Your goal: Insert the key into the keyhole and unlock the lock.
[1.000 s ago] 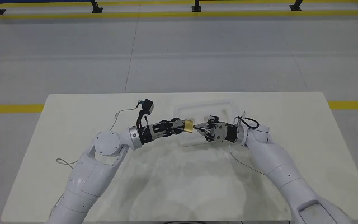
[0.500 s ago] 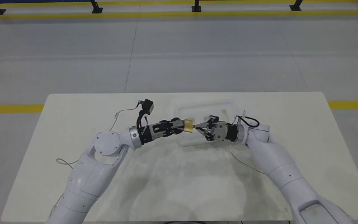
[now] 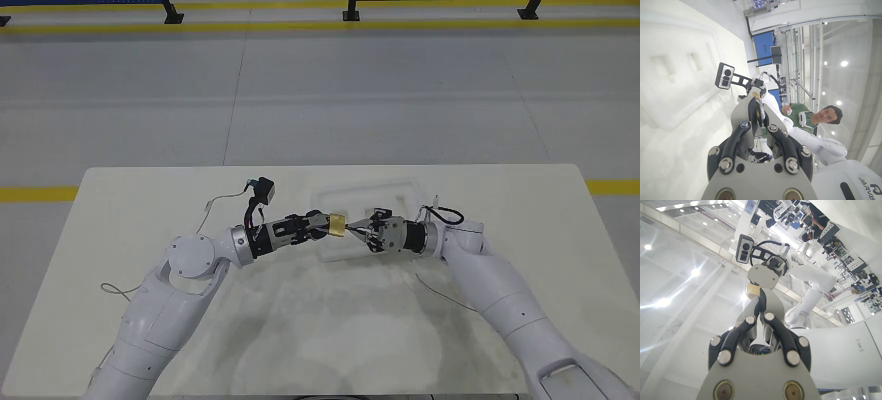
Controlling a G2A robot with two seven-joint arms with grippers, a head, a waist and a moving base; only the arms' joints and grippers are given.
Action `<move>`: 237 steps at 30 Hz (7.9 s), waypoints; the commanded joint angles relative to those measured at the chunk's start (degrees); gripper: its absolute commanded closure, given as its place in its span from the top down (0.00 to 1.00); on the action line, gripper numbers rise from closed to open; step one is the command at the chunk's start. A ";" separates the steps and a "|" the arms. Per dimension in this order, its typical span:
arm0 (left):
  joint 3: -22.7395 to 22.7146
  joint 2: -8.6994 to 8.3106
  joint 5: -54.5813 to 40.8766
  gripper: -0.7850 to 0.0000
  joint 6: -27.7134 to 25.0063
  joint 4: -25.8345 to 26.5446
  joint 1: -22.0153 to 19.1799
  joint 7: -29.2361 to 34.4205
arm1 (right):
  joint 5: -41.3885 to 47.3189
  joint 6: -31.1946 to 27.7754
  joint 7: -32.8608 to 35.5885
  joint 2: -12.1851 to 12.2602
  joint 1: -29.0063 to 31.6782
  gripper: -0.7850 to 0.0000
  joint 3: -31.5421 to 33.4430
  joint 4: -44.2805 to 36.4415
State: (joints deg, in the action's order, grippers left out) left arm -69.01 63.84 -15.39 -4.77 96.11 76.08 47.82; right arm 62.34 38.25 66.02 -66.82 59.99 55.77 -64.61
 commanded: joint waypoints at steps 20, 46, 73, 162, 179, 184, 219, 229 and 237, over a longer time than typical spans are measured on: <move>-0.58 -0.19 0.31 0.00 -0.15 0.57 0.85 -0.91 | 2.00 0.65 -1.77 0.17 -0.06 0.00 -0.63 -0.90; -0.40 -0.29 0.57 0.00 -0.27 0.52 0.72 -0.67 | 3.16 2.48 -2.49 0.09 -0.40 0.00 -0.66 -0.21; -0.40 -0.29 0.57 0.00 -0.27 0.52 0.72 -0.67 | 6.45 4.20 -6.61 0.56 2.23 0.00 1.51 -4.31; -0.55 -0.71 2.88 0.00 -1.19 1.55 1.27 -1.28 | 19.38 16.19 -16.67 0.56 0.70 0.00 -0.43 -1.90; -0.52 -0.89 2.99 0.00 -1.83 1.66 1.12 -0.81 | 20.97 18.11 -18.85 0.43 0.84 0.00 0.07 -1.91; -0.56 -0.94 2.86 0.00 -1.86 1.76 1.21 -0.84 | 20.94 18.01 -19.26 0.41 0.91 0.00 0.22 -2.05; -0.37 -1.17 2.65 0.00 -0.36 2.72 2.09 -2.11 | 9.06 9.37 -13.81 3.41 4.84 0.42 7.17 -8.12; -0.90 -1.39 1.52 0.00 1.35 3.19 3.20 -1.56 | -11.07 -5.17 -6.81 6.86 9.88 1.00 12.57 -16.87; -0.99 -1.52 1.63 0.00 1.74 3.73 3.72 -1.59 | -11.83 -6.15 -6.67 7.00 10.33 1.00 12.88 -17.50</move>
State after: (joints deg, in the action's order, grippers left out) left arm -70.05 62.33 -13.88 -3.09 99.73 79.74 46.28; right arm 50.52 32.11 59.35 -59.82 70.32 68.64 -82.10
